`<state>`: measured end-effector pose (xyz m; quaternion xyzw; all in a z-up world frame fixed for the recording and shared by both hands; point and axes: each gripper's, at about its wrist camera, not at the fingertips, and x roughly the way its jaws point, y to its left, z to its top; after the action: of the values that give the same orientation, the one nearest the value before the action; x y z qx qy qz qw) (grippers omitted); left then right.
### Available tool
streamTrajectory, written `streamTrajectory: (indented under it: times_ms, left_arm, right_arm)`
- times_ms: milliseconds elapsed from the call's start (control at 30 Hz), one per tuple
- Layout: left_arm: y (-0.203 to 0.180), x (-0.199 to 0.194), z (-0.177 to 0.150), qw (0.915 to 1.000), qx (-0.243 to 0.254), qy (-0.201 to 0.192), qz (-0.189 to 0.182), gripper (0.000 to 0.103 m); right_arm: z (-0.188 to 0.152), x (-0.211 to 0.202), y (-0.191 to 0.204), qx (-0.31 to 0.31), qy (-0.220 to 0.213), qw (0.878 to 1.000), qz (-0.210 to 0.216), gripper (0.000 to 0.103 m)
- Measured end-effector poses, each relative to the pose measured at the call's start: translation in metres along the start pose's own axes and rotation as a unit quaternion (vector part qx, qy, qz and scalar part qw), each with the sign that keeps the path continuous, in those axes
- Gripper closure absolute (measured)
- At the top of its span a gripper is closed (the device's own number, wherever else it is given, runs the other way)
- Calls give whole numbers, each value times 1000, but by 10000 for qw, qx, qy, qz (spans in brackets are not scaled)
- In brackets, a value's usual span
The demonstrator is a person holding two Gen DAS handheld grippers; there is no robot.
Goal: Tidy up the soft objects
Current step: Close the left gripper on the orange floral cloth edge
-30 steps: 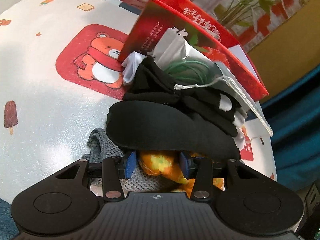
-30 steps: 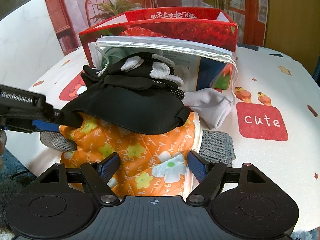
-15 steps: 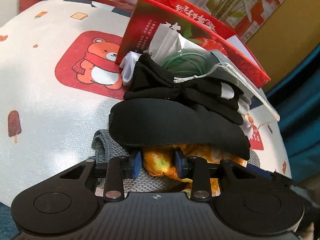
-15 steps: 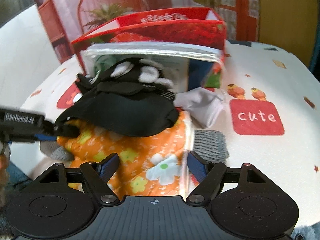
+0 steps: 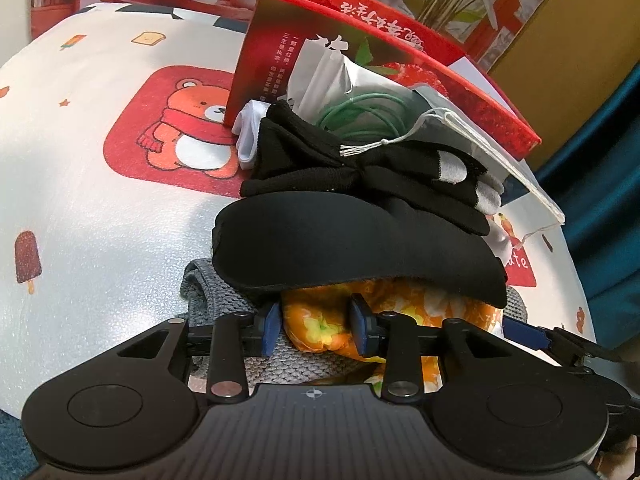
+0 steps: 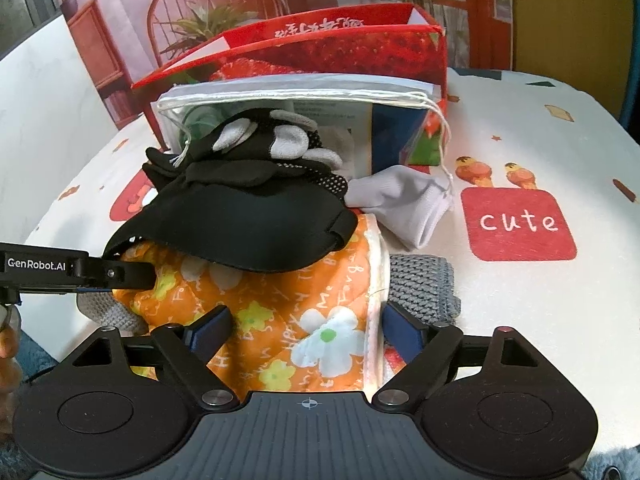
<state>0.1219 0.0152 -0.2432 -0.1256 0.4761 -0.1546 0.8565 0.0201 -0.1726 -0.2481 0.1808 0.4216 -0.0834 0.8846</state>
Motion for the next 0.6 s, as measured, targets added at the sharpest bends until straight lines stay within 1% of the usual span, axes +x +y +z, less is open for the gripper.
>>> streamTrajectory:
  times_ms: [33, 100, 133, 200, 233, 300, 367, 433, 467, 533, 600]
  left_arm:
    - [-1, -1, 0, 10000, 23, -14, 8, 66]
    - [-3, -3, -1, 9999, 95, -58, 4, 72]
    - [-5, -5, -1, 9999, 143, -93, 10, 74]
    - [-8, -10, -1, 9995, 252, -174, 17, 79]
    - [-9, -13, -1, 9994, 288, -213, 7, 80]
    - [-10, -18, -2, 9989, 344, -302, -18, 83]
    - [-12, -24, -2, 9984, 400, -389, -29, 84]
    - [-15, -30, -2, 9977, 467, -500, -2, 85]
    - [-16, -33, -2, 9973, 484, -552, -19, 85]
    - [-17, -39, -2, 9965, 522, -660, -38, 86]
    - [-19, -41, -3, 9958, 559, -726, -47, 86]
  right_arm:
    - [0, 0, 0, -4, -6, 10000, 0, 21]
    - [0, -2, 1, -4, -34, 10000, 8, 27]
    - [0, -4, 1, -19, -56, 10000, 8, 30]
    - [0, -9, 3, -78, -123, 9999, 18, 40]
    - [0, -13, 4, -111, -166, 9998, 25, 43]
    - [1, -19, 6, -177, -275, 9995, 50, 53]
    - [2, -28, 9, -256, -423, 9988, 33, 58]
    - [3, -36, 11, -327, -584, 9978, 10, 67]
    - [3, -39, 12, -363, -647, 9972, -26, 77]
    - [5, -46, 12, -406, -784, 9961, 13, 79]
    - [5, -51, 13, -445, -890, 9950, 68, 88]
